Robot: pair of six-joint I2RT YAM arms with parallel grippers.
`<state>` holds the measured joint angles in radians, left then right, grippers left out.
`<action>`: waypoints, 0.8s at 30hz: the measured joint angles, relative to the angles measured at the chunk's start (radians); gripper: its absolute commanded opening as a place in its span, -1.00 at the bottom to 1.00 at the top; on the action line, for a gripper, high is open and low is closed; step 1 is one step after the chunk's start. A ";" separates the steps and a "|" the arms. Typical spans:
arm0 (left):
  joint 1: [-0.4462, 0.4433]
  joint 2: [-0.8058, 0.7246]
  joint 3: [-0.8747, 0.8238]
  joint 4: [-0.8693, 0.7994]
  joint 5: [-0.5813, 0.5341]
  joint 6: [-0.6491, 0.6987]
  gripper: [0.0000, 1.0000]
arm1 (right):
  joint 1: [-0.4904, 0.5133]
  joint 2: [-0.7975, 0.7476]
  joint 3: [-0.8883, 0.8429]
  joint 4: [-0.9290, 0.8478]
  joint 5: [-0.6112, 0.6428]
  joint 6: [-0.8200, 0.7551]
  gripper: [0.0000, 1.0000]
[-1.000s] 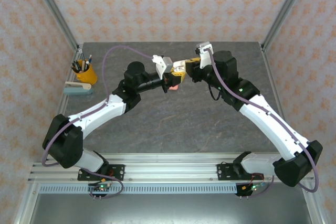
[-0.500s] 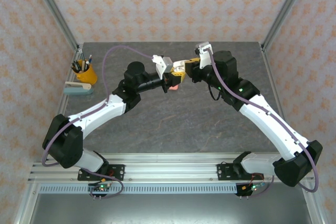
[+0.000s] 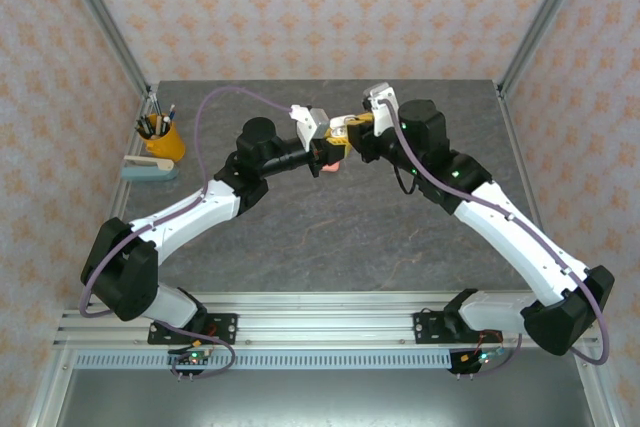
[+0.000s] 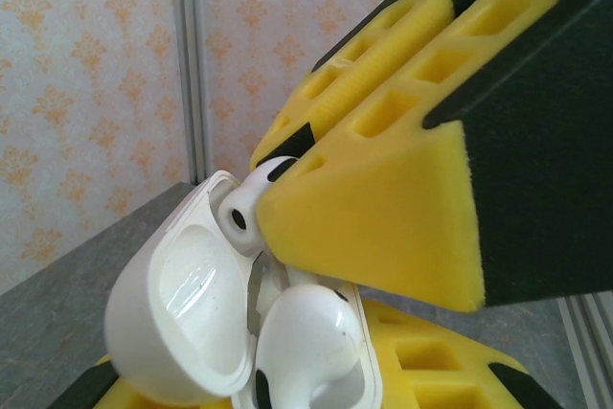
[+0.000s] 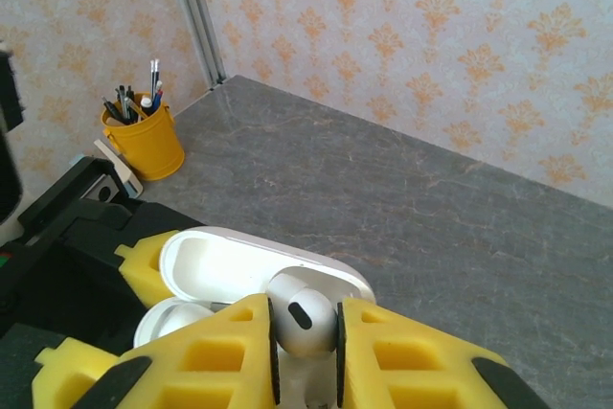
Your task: Insert wireless bluetooth earbuds into charging case
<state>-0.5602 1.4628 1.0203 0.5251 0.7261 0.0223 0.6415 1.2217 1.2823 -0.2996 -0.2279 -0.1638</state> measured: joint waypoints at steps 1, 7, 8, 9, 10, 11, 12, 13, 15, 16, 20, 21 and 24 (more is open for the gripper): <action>0.000 0.000 0.000 -0.002 0.000 0.000 -1.00 | 0.006 -0.002 0.000 0.000 0.009 -0.010 -0.60; 0.000 0.000 0.000 -0.004 0.000 -0.001 -1.00 | 0.030 -0.010 0.000 -0.010 0.053 -0.056 -0.43; 0.000 0.000 0.000 -0.004 0.000 -0.002 -1.00 | 0.032 -0.011 0.000 -0.013 0.056 -0.061 -0.39; 0.000 0.000 0.000 -0.004 0.000 -0.004 -1.00 | 0.032 -0.011 0.000 -0.016 0.059 -0.065 -0.35; 0.000 0.000 0.000 -0.004 0.000 -0.005 -1.00 | 0.032 -0.011 0.000 -0.018 0.062 -0.069 -0.31; 0.000 0.000 0.000 -0.004 0.000 -0.005 -1.00 | 0.033 -0.011 0.000 -0.020 0.065 -0.071 -0.30; 0.000 0.000 0.000 -0.004 0.000 -0.007 -1.00 | 0.032 -0.011 0.000 -0.023 0.070 -0.072 -0.28; 0.000 0.000 0.000 -0.004 0.000 -0.007 -1.00 | 0.032 -0.011 0.000 -0.023 0.075 -0.072 -0.26; 0.000 0.000 0.000 -0.004 0.000 -0.008 -1.00 | 0.032 -0.011 0.000 -0.024 0.082 -0.073 -0.23; 0.000 0.000 0.000 -0.004 0.000 -0.008 -1.00 | 0.032 -0.011 0.000 -0.024 0.087 -0.073 -0.20; 0.000 0.000 0.000 -0.003 0.000 -0.016 -1.00 | 0.032 -0.021 0.000 -0.025 0.106 -0.068 -0.11; 0.000 0.000 0.000 -0.002 0.000 -0.017 -1.00 | 0.032 -0.026 0.000 -0.024 0.108 -0.066 -0.09; 0.000 0.000 0.000 0.003 0.000 -0.023 -1.00 | 0.032 -0.046 0.000 -0.021 0.109 -0.053 -0.03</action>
<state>-0.5602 1.4628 1.0203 0.5282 0.7261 -0.0010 0.6739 1.1755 1.2823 -0.3210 -0.1188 -0.2169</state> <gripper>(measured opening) 0.250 0.470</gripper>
